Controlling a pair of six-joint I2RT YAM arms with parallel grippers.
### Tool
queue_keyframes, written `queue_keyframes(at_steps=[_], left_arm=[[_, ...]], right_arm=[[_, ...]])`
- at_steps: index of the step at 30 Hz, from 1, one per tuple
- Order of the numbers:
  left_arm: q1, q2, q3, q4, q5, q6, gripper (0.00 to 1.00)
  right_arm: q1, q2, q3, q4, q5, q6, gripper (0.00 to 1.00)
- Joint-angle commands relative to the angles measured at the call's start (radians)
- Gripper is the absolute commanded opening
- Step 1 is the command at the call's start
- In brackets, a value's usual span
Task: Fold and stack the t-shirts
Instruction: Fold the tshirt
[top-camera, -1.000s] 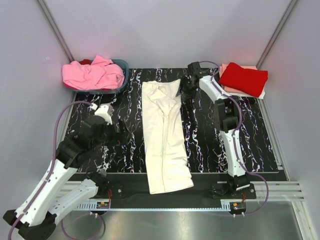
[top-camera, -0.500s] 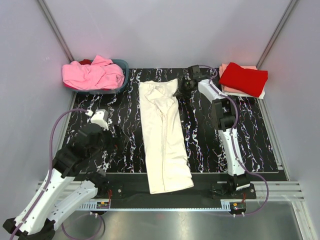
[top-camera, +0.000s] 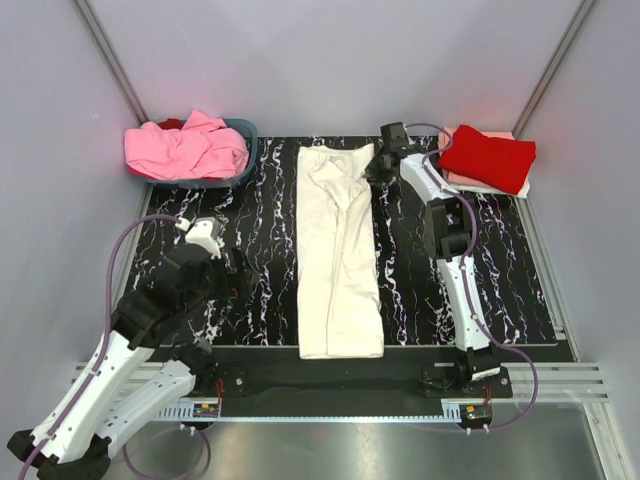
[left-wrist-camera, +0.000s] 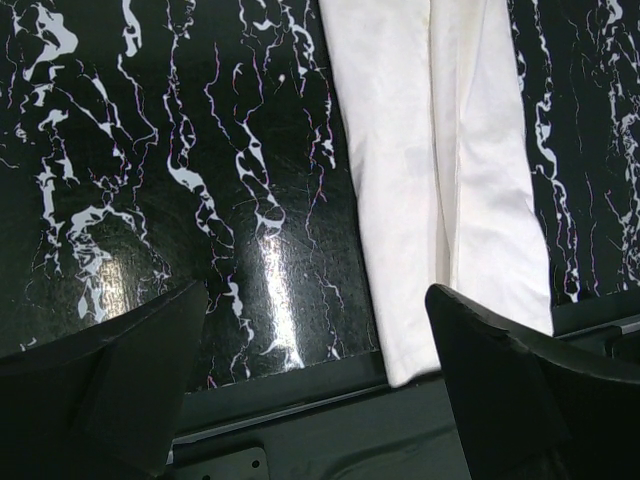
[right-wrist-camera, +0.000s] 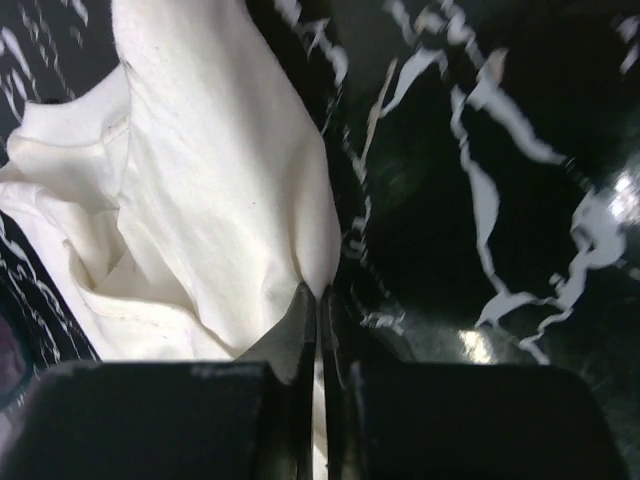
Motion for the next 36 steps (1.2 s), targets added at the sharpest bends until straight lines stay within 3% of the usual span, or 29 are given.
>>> queue_keyframes(at_steps=[1,6,9,10,14,17,20,24,27,30,33,36], left_arm=[[0.000,0.007,-0.005,0.049,-0.018,0.001,0.97],[0.000,0.015,-0.008,0.046,-0.020,-0.002,0.97],[0.000,0.020,-0.008,0.044,-0.020,-0.004,0.97],[0.000,0.024,-0.007,0.046,-0.021,-0.002,0.97],[0.000,0.035,-0.008,0.044,-0.029,-0.007,0.96],[0.000,0.056,-0.010,0.043,-0.033,-0.010,0.96],[-0.002,0.115,0.001,0.030,-0.032,-0.022,0.93],[-0.023,0.167,-0.056,0.090,0.040,-0.103,0.90],[-0.083,0.196,-0.154,0.223,0.095,-0.259,0.89],[-0.155,0.254,-0.201,0.347,0.098,-0.345,0.88],[-0.222,0.323,-0.235,0.415,0.105,-0.390,0.87],[-0.268,0.368,-0.274,0.483,0.120,-0.438,0.86]], right_arm=[[-0.026,0.111,0.185,-0.047,0.088,0.032,0.00],[-0.031,0.220,0.323,0.023,-0.051,0.020,0.00],[-0.034,0.210,0.321,0.036,-0.094,-0.010,0.31],[-0.037,0.194,0.308,0.033,-0.096,-0.021,0.54],[-0.055,0.058,0.178,0.047,-0.093,-0.072,0.77],[-0.074,-0.068,0.101,0.036,-0.093,-0.129,0.84],[-0.085,-0.200,0.017,-0.053,-0.069,-0.181,0.84],[-0.085,-0.545,-0.384,-0.018,-0.094,-0.190,0.81],[-0.086,-0.779,-0.879,0.034,-0.169,-0.153,0.73],[-0.068,-0.980,-1.195,0.048,-0.225,-0.126,0.71],[-0.014,-1.173,-1.432,0.036,-0.219,-0.078,0.69],[0.108,-1.344,-1.613,0.062,-0.211,0.034,0.61]])
